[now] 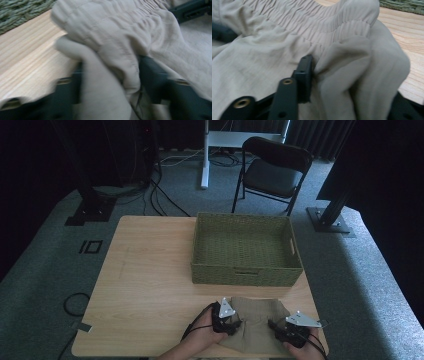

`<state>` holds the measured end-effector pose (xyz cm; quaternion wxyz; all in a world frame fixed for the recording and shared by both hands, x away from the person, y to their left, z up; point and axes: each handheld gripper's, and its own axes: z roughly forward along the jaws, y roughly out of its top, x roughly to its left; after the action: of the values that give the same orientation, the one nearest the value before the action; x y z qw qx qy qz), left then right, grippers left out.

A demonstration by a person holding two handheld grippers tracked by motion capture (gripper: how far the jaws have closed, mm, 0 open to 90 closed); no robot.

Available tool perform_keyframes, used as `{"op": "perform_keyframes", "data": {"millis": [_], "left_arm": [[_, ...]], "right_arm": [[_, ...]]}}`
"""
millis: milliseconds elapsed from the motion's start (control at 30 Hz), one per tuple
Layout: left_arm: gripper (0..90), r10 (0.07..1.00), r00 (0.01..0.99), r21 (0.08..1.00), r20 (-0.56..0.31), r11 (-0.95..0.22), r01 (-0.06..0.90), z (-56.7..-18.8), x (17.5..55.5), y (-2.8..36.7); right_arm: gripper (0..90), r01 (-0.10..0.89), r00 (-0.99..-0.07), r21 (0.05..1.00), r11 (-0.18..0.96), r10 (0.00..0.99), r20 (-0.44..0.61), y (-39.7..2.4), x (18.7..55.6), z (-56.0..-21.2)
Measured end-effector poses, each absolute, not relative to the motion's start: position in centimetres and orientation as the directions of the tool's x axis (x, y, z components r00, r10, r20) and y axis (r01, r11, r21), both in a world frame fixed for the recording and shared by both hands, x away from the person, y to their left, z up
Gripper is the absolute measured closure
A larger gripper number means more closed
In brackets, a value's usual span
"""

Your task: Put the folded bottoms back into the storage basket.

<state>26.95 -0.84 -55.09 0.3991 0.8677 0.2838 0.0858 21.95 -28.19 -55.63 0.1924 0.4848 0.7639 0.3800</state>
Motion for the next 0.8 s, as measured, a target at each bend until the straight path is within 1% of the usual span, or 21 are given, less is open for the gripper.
{"op": "perform_keyframes", "data": {"millis": [33, 100, 167, 200, 267, 467, 767, 800], "left_arm": [[60.4, 0.558, 0.826, 0.739, -0.086, -0.520, 0.428, -55.1, 27.1, -0.7], [66.4, 0.559, 0.823, 0.736, -0.099, -0.515, 0.439, -55.0, 27.4, -0.7], [69.5, 0.556, 0.823, 0.728, -0.114, -0.517, 0.450, -54.9, 27.7, -0.5], [70.7, 0.563, 0.815, 0.720, -0.138, -0.508, 0.473, -54.8, 27.9, -0.4], [71.4, 0.561, 0.815, 0.720, -0.145, -0.505, 0.476, -54.7, 28.0, -0.3], [72.2, 0.574, 0.807, 0.725, -0.139, -0.496, 0.477, -53.9, 28.3, 0.4], [72.8, 0.579, 0.806, 0.763, -0.124, -0.464, 0.451, -51.2, 28.6, 1.6], [72.9, 0.580, 0.805, 0.769, -0.120, -0.459, 0.445, -50.6, 28.7, 1.8]], "right_arm": [[63.3, 0.594, -0.459, 0.764, 0.251, 0.886, 0.066, -28.1, 21.9, -55.5], [71.7, 0.589, -0.463, 0.760, 0.273, 0.885, 0.042, -27.9, 22.0, -55.3], [73.6, 0.601, -0.456, 0.754, 0.265, 0.888, 0.051, -27.9, 22.1, -55.2], [74.6, 0.604, -0.457, 0.752, 0.264, 0.888, 0.055, -27.9, 22.2, -55.2], [75.7, 0.617, -0.457, 0.743, 0.259, 0.887, 0.070, -28.0, 22.5, -55.0], [77.0, 0.611, -0.483, 0.741, 0.277, 0.872, 0.072, -27.6, 23.2, -53.8], [77.6, 0.572, -0.509, 0.776, 0.266, 0.857, 0.082, -27.1, 24.0, -51.2], [77.7, 0.564, -0.510, 0.785, 0.254, 0.856, 0.089, -27.0, 24.2, -50.5]]}}
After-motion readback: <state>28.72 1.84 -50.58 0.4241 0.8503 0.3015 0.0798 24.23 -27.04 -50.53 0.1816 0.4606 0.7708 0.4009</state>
